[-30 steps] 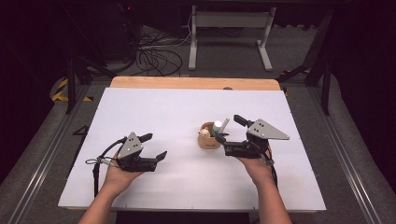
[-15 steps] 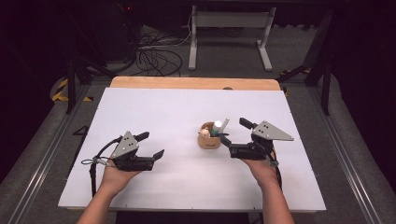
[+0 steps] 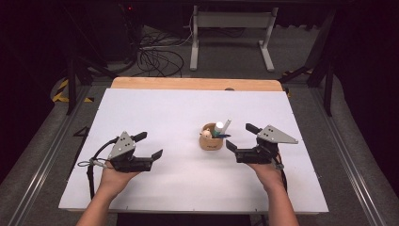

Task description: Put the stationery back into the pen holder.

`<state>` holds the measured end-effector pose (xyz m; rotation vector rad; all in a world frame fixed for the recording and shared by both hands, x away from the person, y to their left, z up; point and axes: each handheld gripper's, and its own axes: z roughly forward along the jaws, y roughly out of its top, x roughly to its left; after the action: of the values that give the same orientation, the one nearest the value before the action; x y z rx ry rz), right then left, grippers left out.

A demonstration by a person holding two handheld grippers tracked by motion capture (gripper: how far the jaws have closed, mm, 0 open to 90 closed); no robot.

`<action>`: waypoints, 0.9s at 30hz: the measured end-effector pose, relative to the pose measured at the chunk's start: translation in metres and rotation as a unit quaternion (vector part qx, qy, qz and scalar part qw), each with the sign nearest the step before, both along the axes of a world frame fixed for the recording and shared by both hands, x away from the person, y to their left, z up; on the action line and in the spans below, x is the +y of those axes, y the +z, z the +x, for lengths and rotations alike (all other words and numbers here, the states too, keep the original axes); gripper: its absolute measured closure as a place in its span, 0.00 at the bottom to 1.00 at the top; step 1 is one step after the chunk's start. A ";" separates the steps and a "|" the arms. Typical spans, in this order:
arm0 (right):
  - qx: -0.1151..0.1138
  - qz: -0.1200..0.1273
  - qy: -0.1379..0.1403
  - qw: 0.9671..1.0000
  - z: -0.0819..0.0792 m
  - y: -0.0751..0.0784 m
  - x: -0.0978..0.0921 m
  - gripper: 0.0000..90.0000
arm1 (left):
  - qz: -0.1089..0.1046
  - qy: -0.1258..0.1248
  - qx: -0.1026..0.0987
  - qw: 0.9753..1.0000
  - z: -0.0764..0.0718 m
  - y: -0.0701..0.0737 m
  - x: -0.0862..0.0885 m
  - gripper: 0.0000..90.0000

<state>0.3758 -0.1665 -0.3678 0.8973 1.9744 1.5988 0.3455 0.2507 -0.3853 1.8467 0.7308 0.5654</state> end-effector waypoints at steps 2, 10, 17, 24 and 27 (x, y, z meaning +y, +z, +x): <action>0.003 -0.001 -0.002 1.000 0.000 -0.002 -0.002 0.02 | -0.001 0.000 0.001 1.000 0.000 0.000 0.001 0.17; 0.009 -0.004 -0.012 1.000 0.000 -0.009 -0.011 0.01 | -0.005 0.005 0.000 1.000 -0.001 0.001 0.005 0.16; 0.016 -0.005 -0.017 1.000 0.001 -0.013 -0.018 0.01 | -0.015 0.006 0.003 1.000 -0.002 0.002 0.008 0.16; 0.026 -0.018 -0.017 0.999 0.001 -0.017 -0.023 0.01 | -0.016 0.007 0.004 1.000 -0.002 0.001 0.009 0.15; 0.029 -0.025 -0.018 0.999 0.000 -0.020 -0.027 0.00 | -0.015 0.008 0.001 1.000 -0.001 0.001 0.010 0.15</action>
<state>0.3763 -0.1930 -0.3875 0.9637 2.0174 1.5131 0.3442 0.2609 -0.3839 1.8161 0.7517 0.5609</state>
